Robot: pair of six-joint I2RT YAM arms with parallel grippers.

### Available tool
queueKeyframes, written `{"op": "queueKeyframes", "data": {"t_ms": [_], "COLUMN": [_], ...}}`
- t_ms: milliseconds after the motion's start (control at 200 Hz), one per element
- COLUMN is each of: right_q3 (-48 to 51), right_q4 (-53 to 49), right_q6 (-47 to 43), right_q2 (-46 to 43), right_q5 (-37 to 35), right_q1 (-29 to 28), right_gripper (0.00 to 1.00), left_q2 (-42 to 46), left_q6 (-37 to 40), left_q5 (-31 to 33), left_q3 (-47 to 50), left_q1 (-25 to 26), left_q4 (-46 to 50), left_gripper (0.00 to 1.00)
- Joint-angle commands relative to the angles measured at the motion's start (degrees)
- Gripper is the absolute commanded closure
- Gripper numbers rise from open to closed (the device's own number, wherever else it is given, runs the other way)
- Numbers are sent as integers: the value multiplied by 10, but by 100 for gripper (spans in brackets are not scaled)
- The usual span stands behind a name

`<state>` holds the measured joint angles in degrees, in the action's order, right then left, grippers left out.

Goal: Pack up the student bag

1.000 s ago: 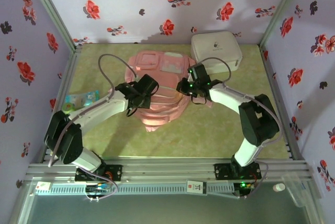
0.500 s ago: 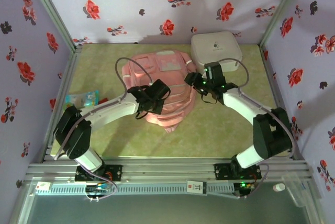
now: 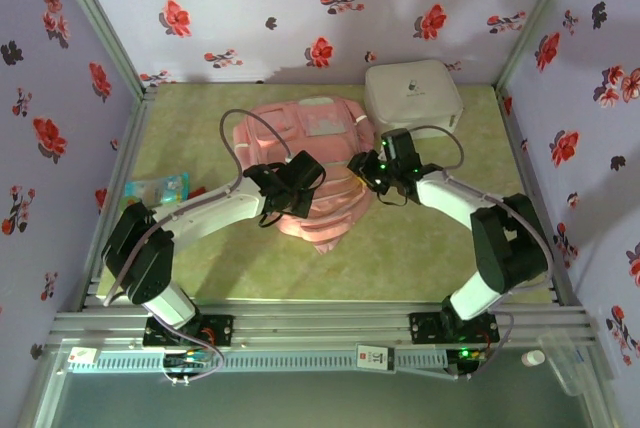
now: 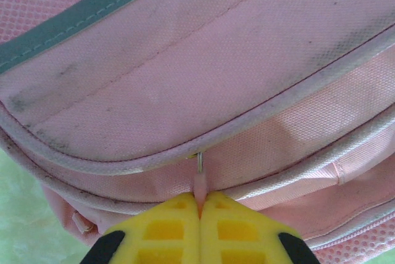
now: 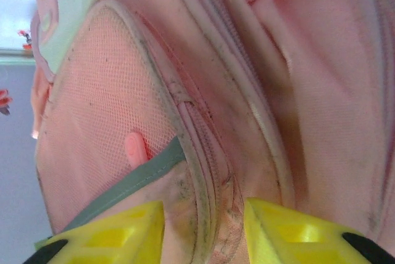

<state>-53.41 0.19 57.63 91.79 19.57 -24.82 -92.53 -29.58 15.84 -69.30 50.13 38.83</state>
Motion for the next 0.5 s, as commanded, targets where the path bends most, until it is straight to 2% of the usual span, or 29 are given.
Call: {"op": "queueKeyframes", "data": {"t_ms": [0,85,135,260,495], "right_q3": [-24,-27,-31,-32,-38], "right_q4": [12,2,-14,-37,-47], "right_q6": [-3,-17,-33,-59,-82], "right_q2": [16,14,10,0,-2], "right_q5": [11,-10,-31,-71,-79], "right_q1": [-4,-5,-4,-2,-1], "right_gripper": [71,82,85,88,90], "left_q2": [15,25,33,72,112], "left_q6": [8,8,8,17,49], "left_q5": [7,23,40,73,67], "left_q3": [-10,-4,3,40,79], "left_q1": [-4,-7,-12,-38,-115], "left_q4": [1,12,21,30,-24], "left_gripper": [100,100,100,100,100]}}
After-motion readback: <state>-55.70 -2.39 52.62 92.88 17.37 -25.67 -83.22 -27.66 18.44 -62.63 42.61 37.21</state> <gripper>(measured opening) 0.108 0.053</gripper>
